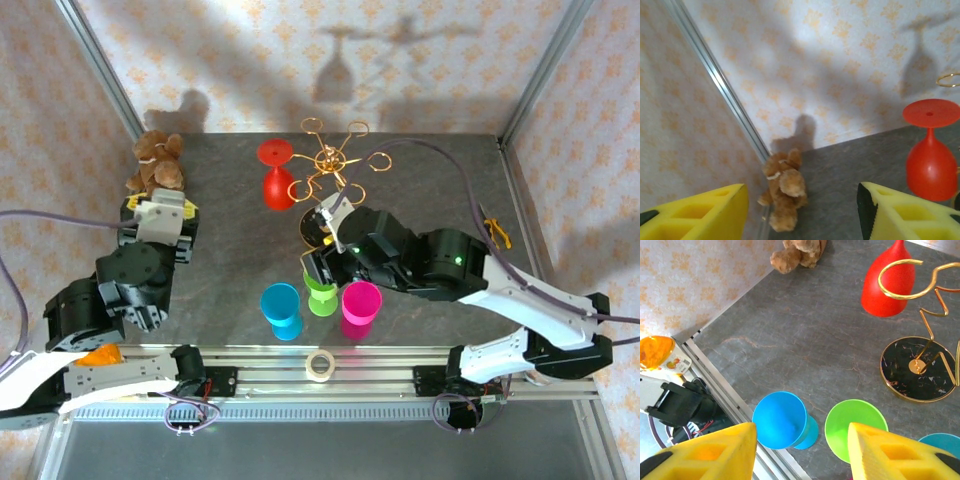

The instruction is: Take the wine glass off the wine glass rack

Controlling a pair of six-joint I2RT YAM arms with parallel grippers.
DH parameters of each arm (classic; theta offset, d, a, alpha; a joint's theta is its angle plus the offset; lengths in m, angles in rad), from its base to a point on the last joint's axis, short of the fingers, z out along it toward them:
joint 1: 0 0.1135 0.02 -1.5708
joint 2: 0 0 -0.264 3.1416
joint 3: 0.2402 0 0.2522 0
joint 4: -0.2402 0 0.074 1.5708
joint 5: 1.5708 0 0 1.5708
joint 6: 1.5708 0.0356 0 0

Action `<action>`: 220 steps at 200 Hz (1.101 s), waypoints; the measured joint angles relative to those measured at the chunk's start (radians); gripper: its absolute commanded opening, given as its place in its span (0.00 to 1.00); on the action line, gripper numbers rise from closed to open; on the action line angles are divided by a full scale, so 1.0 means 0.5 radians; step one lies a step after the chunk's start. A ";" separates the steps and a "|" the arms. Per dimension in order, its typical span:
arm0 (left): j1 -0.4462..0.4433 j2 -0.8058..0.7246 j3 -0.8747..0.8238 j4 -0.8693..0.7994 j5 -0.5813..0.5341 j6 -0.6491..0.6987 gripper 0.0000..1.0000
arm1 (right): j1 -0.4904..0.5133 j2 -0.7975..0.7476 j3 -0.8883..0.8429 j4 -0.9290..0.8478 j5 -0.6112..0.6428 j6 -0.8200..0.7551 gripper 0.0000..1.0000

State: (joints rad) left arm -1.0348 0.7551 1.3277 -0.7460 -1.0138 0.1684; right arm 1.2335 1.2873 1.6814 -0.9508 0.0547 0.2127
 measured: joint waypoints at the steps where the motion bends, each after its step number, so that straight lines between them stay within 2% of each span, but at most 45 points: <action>1: 0.021 0.011 0.008 -0.012 0.027 -0.026 0.62 | -0.002 -0.002 0.000 0.000 -0.002 -0.001 0.51; 36: 0.389 0.259 0.072 -0.113 0.558 -0.397 0.62 | -0.090 -0.026 0.000 -0.006 -0.089 -0.007 0.51; 73: 0.833 0.394 -0.006 -0.069 1.252 -0.730 0.62 | -0.200 -0.143 -0.037 -0.014 -0.158 0.002 0.52; 131: 1.353 0.519 -0.088 0.379 2.173 -1.323 0.59 | -0.513 -0.343 -0.090 -0.013 -0.313 0.017 0.51; 182: 1.576 0.758 -0.195 0.860 2.673 -1.860 0.60 | -0.690 -0.232 -0.096 0.002 -0.513 0.002 0.50; 220: 1.640 0.902 -0.252 1.106 2.818 -2.113 0.56 | -0.770 -0.201 -0.094 0.002 -0.599 -0.024 0.48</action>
State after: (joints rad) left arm -0.2150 1.2060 1.2018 -0.1928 0.3950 -0.8879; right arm 0.8486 1.1870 1.6344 -0.9501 -0.2447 0.2008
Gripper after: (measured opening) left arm 0.578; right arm 0.499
